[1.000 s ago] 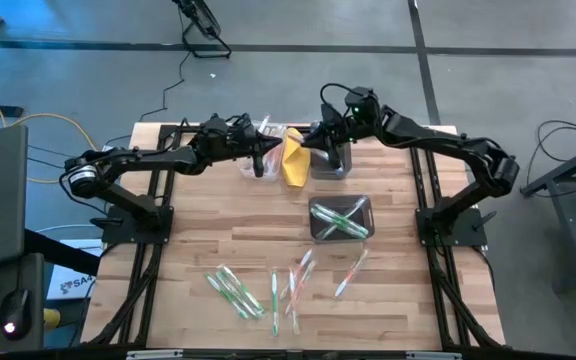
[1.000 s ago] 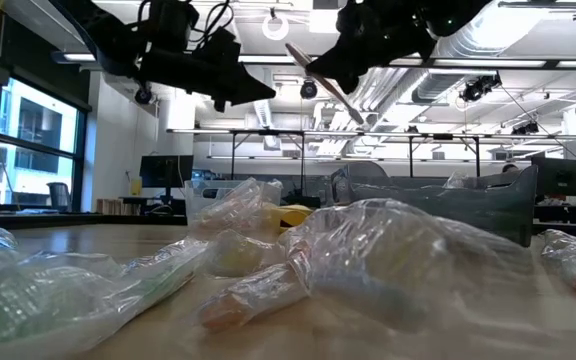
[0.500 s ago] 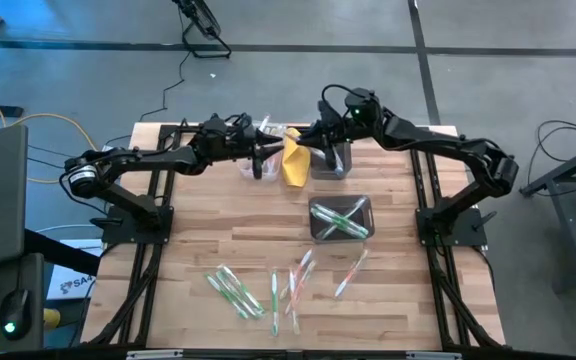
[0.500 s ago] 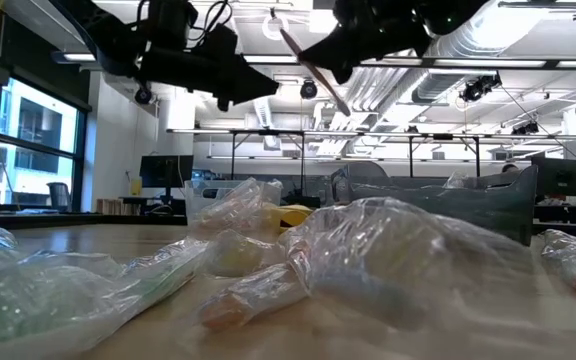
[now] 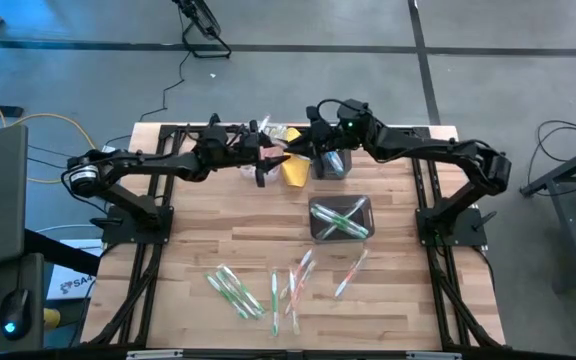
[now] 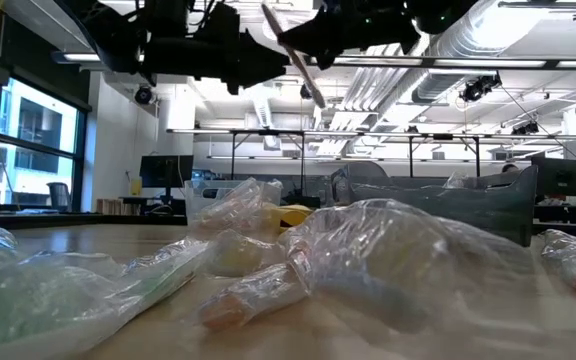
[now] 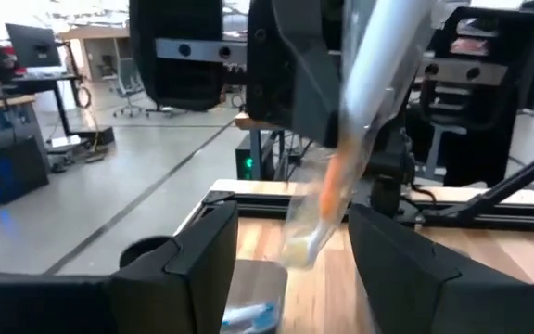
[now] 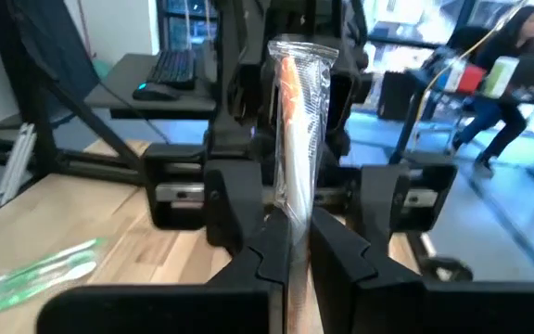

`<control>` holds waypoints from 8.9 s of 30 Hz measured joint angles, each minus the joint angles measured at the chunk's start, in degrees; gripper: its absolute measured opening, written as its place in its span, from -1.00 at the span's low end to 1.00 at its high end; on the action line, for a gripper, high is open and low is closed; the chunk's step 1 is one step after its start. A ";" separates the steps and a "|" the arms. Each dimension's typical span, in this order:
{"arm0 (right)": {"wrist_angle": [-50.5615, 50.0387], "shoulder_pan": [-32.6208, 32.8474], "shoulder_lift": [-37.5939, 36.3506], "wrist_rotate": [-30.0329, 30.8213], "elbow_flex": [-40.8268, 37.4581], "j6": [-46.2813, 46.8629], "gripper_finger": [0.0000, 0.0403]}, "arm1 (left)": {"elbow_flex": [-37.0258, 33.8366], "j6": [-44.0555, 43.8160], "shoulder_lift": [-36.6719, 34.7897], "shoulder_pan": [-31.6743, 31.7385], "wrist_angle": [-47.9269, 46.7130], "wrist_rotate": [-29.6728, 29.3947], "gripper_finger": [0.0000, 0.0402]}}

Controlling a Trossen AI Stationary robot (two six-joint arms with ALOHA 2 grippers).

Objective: Pick & Place Toothbrushes
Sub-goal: Put the orange toothbrush into the transparent bin

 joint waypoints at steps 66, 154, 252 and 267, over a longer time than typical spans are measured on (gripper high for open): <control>6.57 2.79 3.93 8.09 -0.04 -1.08 -0.56 | -0.07 -1.65 0.00 -0.68 -1.73 1.54 -0.93; -44.99 0.89 -7.16 26.87 -0.09 -4.52 -0.46 | -0.04 -18.09 -7.10 14.05 -36.02 -16.23 -0.93; -44.90 36.60 -7.13 39.55 -6.34 50.59 -0.46 | -0.04 -11.77 -9.57 -8.03 -44.22 -5.21 -0.97; -49.91 52.42 -1.88 44.57 -6.34 96.46 -0.46 | -0.04 -13.85 -9.57 -20.34 -44.81 -8.01 -1.00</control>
